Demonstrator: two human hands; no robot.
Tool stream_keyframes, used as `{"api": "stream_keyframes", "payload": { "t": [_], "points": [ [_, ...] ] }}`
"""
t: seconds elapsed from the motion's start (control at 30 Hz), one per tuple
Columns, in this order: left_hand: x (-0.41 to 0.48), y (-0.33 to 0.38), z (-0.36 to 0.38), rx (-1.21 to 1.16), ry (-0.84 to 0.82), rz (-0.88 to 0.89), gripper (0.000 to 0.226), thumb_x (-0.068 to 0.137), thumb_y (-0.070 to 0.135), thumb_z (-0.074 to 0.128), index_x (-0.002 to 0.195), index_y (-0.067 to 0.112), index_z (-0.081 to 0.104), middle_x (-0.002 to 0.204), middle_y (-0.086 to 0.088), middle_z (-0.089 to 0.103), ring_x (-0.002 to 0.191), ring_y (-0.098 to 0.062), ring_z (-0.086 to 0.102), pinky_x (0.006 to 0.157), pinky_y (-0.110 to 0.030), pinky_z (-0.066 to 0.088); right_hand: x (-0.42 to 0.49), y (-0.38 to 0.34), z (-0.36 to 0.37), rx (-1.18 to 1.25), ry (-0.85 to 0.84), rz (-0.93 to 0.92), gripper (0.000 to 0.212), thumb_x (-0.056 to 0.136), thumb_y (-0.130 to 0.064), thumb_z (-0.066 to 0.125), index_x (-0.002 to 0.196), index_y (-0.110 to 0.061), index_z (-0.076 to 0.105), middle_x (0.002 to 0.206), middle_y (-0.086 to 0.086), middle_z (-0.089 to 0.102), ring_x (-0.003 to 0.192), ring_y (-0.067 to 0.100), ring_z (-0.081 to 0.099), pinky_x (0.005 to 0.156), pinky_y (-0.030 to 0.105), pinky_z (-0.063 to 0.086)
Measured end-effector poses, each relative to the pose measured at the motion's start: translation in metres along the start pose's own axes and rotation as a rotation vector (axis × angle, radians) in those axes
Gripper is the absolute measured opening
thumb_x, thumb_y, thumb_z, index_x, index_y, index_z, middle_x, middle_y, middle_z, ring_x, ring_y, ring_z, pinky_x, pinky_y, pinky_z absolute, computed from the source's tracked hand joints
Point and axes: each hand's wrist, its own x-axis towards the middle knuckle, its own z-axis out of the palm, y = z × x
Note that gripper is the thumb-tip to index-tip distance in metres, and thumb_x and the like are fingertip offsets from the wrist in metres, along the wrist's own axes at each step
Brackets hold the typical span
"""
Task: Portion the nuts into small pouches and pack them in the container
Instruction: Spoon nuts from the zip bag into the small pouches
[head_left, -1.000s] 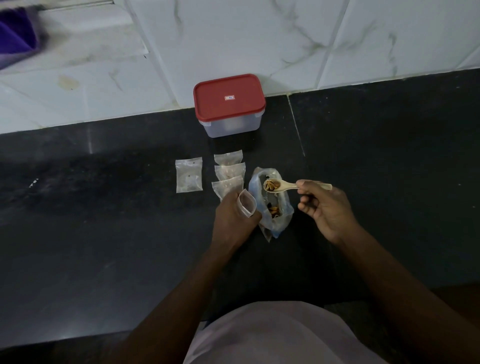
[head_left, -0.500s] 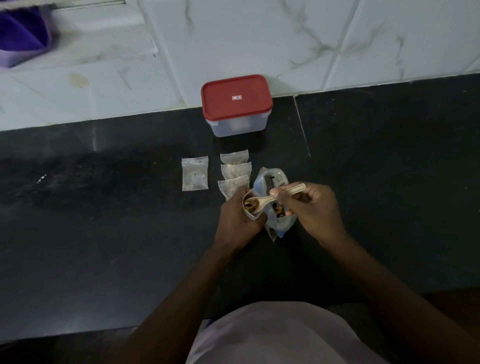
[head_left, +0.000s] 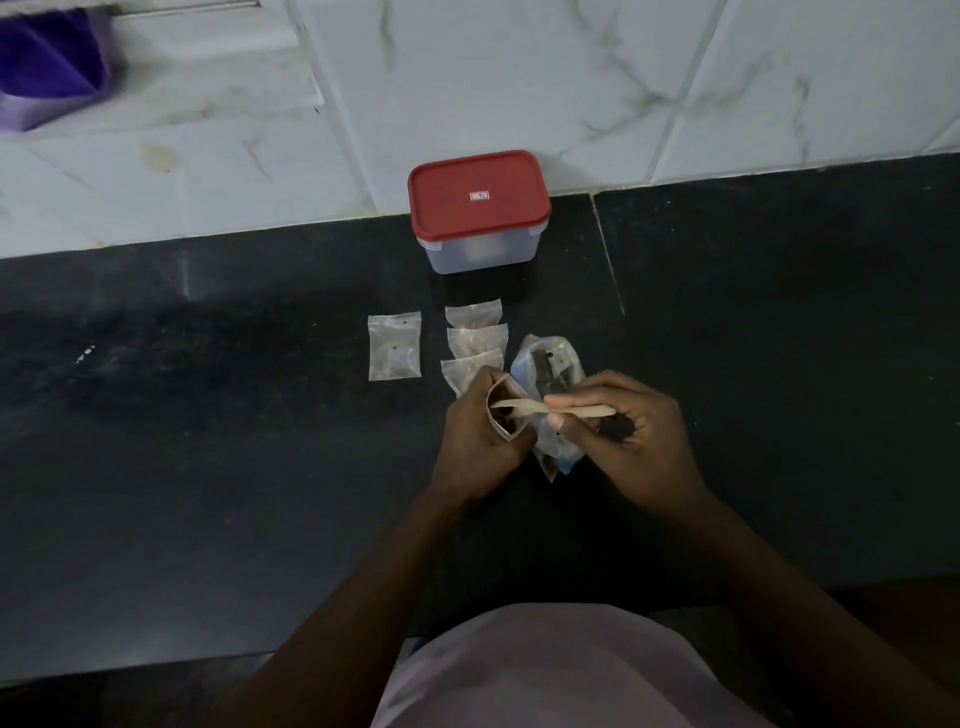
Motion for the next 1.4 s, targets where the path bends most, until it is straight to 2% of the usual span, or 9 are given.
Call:
{"api": "stream_keyframes", "payload": {
  "t": [0.33, 0.53, 0.7, 0.8, 0.9, 0.97, 1.07, 1.2, 1.4],
  "points": [
    [-0.002, -0.004, -0.001, -0.039, -0.024, -0.06, 0.029, 0.086, 0.008, 0.079, 0.103, 0.017, 0.057, 0.096, -0.001, 0.068, 0.089, -0.017, 0.068, 0.074, -0.029, 0.058, 0.003, 0.002, 0.0, 0.212, 0.11, 0.16, 0.021, 0.088, -0.01, 0.076, 0.109, -0.008, 0.076, 0.104, 0.002, 0.076, 0.099, 0.021, 0.074, 0.086, 0.046, 0.061],
    [-0.002, -0.002, -0.002, -0.049, -0.017, -0.093, 0.035, 0.084, 0.01, 0.081, 0.111, 0.018, 0.06, 0.105, 0.01, 0.069, 0.098, -0.009, 0.069, 0.079, -0.025, 0.057, 0.007, -0.003, -0.006, 0.335, 0.186, 0.306, 0.016, 0.092, -0.006, 0.07, 0.106, -0.013, 0.075, 0.101, -0.001, 0.078, 0.09, 0.01, 0.072, 0.073, 0.024, 0.058],
    [-0.008, -0.006, 0.0, -0.006, 0.01, -0.176, 0.034, 0.081, 0.018, 0.085, 0.104, 0.025, 0.06, 0.097, 0.005, 0.07, 0.088, -0.007, 0.068, 0.074, -0.023, 0.056, 0.019, 0.015, -0.02, 0.291, 0.334, 0.471, 0.013, 0.098, -0.025, 0.066, 0.107, -0.022, 0.075, 0.096, 0.0, 0.077, 0.089, 0.011, 0.072, 0.07, 0.028, 0.059],
    [-0.015, -0.006, 0.003, 0.012, -0.006, -0.22, 0.04, 0.08, 0.021, 0.086, 0.106, 0.034, 0.058, 0.102, 0.01, 0.069, 0.094, 0.003, 0.066, 0.076, -0.013, 0.053, 0.025, 0.035, -0.03, -0.026, 0.212, 0.427, 0.018, 0.101, -0.035, 0.061, 0.107, -0.024, 0.074, 0.089, -0.001, 0.072, 0.086, 0.014, 0.069, 0.069, 0.03, 0.059],
    [-0.022, -0.013, 0.008, 0.085, -0.005, -0.254, 0.044, 0.081, 0.022, 0.085, 0.102, 0.042, 0.053, 0.102, 0.018, 0.065, 0.097, 0.013, 0.061, 0.076, -0.008, 0.049, 0.035, 0.046, -0.031, -0.301, 0.029, 0.24, 0.023, 0.102, -0.035, 0.058, 0.106, -0.016, 0.072, 0.084, -0.009, 0.065, 0.076, 0.002, 0.063, 0.066, 0.017, 0.05],
    [-0.025, -0.018, 0.012, 0.124, -0.008, -0.274, 0.048, 0.079, 0.023, 0.087, 0.107, 0.041, 0.053, 0.106, 0.022, 0.062, 0.099, 0.014, 0.06, 0.079, -0.007, 0.046, 0.042, 0.052, -0.027, -0.416, -0.091, 0.169, 0.028, 0.102, -0.041, 0.054, 0.1, -0.017, 0.068, 0.086, -0.008, 0.062, 0.075, 0.005, 0.061, 0.067, 0.029, 0.053],
    [-0.028, -0.024, 0.016, 0.159, -0.018, -0.275, 0.058, 0.074, 0.028, 0.09, 0.117, 0.032, 0.053, 0.114, 0.023, 0.059, 0.104, 0.015, 0.056, 0.084, -0.006, 0.044, 0.049, 0.057, -0.018, -0.529, -0.208, 0.085, 0.027, 0.103, -0.044, 0.051, 0.1, -0.02, 0.064, 0.089, -0.008, 0.057, 0.078, 0.006, 0.055, 0.066, 0.03, 0.05],
    [-0.027, -0.032, 0.019, 0.167, 0.005, -0.278, 0.069, 0.068, 0.038, 0.092, 0.125, 0.028, 0.055, 0.124, 0.015, 0.064, 0.113, 0.002, 0.061, 0.093, -0.02, 0.053, 0.053, 0.058, -0.011, -0.641, -0.29, 0.042, 0.025, 0.105, -0.041, 0.049, 0.106, -0.019, 0.061, 0.093, -0.01, 0.05, 0.081, 0.005, 0.05, 0.068, 0.027, 0.046],
    [-0.025, -0.034, 0.024, 0.2, -0.005, -0.32, 0.068, 0.069, 0.038, 0.092, 0.125, 0.028, 0.054, 0.121, 0.012, 0.065, 0.109, -0.001, 0.063, 0.092, -0.025, 0.056, 0.052, 0.061, -0.012, -0.563, -0.267, 0.091, 0.023, 0.105, -0.039, 0.05, 0.105, -0.02, 0.062, 0.093, -0.007, 0.054, 0.078, 0.004, 0.052, 0.068, 0.026, 0.046]
  ]
}}
